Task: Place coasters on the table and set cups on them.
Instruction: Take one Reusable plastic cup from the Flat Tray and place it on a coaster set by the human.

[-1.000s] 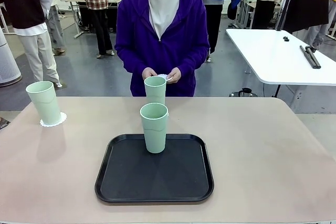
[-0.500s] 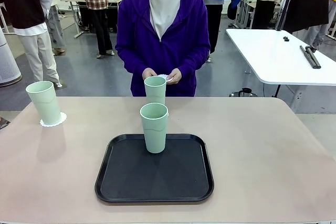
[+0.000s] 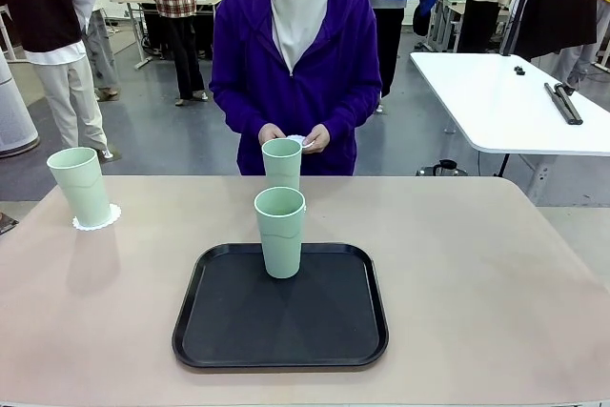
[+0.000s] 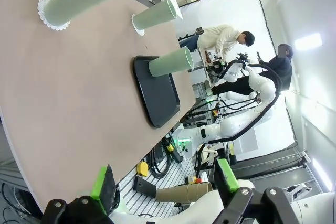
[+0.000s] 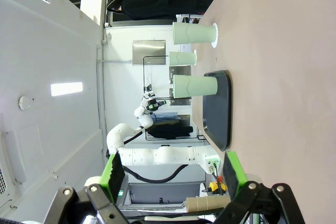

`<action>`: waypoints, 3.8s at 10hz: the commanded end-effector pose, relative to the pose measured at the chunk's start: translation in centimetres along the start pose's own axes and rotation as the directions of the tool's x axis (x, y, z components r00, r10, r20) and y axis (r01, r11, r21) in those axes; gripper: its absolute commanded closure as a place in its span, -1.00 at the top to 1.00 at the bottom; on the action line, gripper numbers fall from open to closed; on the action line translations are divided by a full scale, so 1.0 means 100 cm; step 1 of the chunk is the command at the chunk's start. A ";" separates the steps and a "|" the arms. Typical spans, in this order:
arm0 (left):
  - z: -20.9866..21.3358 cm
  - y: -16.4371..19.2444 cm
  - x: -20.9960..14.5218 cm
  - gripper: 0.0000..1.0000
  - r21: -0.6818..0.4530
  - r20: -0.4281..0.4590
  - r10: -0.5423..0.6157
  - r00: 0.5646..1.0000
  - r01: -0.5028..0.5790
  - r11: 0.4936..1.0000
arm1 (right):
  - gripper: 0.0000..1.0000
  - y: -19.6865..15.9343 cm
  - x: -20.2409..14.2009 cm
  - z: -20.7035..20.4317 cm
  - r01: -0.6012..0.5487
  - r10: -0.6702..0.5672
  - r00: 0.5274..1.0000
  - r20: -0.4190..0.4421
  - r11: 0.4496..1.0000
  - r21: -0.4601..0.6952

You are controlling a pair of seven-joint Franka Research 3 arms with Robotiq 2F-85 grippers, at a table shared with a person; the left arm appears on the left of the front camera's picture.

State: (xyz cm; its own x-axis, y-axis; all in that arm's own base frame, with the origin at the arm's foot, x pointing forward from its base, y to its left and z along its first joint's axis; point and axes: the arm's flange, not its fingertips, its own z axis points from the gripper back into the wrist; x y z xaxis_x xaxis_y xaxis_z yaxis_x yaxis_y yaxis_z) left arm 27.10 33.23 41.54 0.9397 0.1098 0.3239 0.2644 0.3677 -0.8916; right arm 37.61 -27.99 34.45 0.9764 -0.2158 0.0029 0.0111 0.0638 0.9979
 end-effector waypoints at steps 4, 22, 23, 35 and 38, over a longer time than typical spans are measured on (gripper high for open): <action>0.002 -0.001 -0.002 1.00 -0.005 0.004 0.002 1.000 -0.002 1.000 | 1.00 0.001 0.000 0.000 -0.001 0.001 1.000 -0.002 1.000 0.004; 0.002 -0.001 -0.002 1.00 -0.005 0.004 0.002 1.000 -0.002 1.000 | 1.00 0.001 0.000 0.000 -0.001 0.001 1.000 -0.002 1.000 0.004; 0.002 -0.001 -0.002 1.00 -0.005 0.004 0.002 1.000 -0.002 1.000 | 1.00 0.001 0.000 0.000 -0.001 0.001 1.000 -0.002 1.000 0.004; 0.002 -0.001 -0.002 1.00 -0.005 0.004 0.002 1.000 -0.002 1.000 | 1.00 0.045 0.001 -0.041 -0.151 0.144 0.987 -0.067 0.980 -0.127; 0.002 -0.001 -0.002 1.00 -0.005 0.004 0.002 1.000 -0.002 1.000 | 1.00 0.143 -0.008 -0.119 -0.367 0.319 0.927 -0.195 0.879 -0.304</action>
State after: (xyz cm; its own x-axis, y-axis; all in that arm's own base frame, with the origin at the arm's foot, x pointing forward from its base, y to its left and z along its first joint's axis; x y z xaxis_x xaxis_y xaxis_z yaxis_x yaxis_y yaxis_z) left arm 27.05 33.24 41.47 0.9401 0.1111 0.3224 0.2628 0.3665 -0.8926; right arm 41.04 -18.40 46.30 0.9652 -0.0150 0.2609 -0.2404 0.3409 0.9089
